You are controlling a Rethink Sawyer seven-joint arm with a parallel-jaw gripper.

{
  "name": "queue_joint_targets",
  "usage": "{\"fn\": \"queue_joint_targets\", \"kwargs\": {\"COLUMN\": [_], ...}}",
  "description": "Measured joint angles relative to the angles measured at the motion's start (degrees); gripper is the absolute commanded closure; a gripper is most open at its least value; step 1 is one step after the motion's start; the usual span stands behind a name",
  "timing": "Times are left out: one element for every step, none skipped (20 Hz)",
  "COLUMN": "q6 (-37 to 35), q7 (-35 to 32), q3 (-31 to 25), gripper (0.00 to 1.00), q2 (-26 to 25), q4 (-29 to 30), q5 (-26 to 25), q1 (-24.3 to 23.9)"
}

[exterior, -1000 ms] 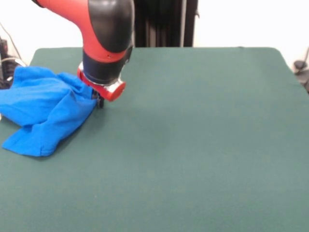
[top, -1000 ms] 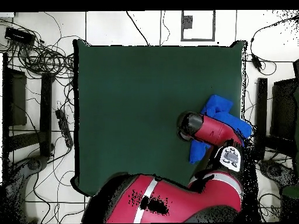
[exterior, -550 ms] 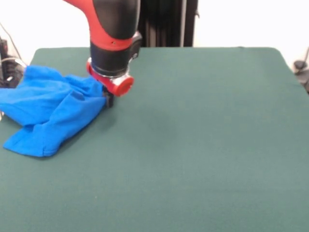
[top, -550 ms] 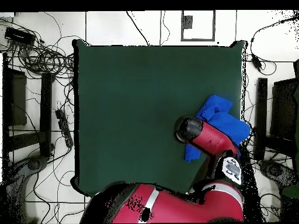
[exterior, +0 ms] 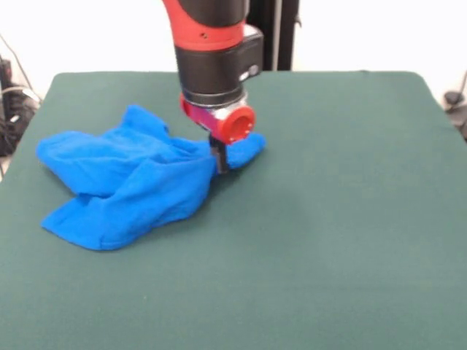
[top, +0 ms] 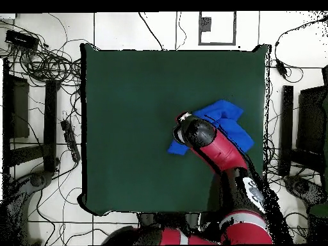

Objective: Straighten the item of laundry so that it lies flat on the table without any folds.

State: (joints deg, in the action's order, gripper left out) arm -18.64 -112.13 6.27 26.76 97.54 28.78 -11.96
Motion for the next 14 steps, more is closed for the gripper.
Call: {"fn": "queue_joint_targets", "kwargs": {"q6": [0.26,0.4,0.55,1.03,1.75,2.51,3.26,4.64,6.63,7.73,11.57,13.45,14.86,17.65], "q7": [0.0,0.0,0.0,0.0,0.0,0.0,0.0,-0.02,-0.05,-0.11,-0.5,-0.8,-1.05,-1.69], "q3": [-0.51,-0.76,-1.0,-1.63,-2.54,-3.34,-4.13,-5.3,-6.91,-7.74,-10.19,-11.2,-11.87,-13.18], "gripper": [1.0,1.0,1.0,1.0,1.0,1.0,1.0,1.0,1.0,1.0,1.0,1.0,1.0,1.0], "q2": [0.44,0.62,0.79,1.01,1.19,1.31,1.44,1.57,1.65,1.64,1.49,1.35,1.24,0.95], "q4": [0.13,0.14,0.15,0.2,0.32,0.48,0.63,0.9,1.23,1.4,1.98,2.23,2.42,2.78], "q5": [0.81,1.24,1.67,2.46,3.02,3.27,3.52,3.67,3.69,3.69,3.69,3.71,3.71,3.71], "q1": [0.27,0.42,0.58,0.72,0.63,0.45,0.27,-0.1,-0.66,-0.97,-1.91,-2.25,-2.45,-2.84]}}
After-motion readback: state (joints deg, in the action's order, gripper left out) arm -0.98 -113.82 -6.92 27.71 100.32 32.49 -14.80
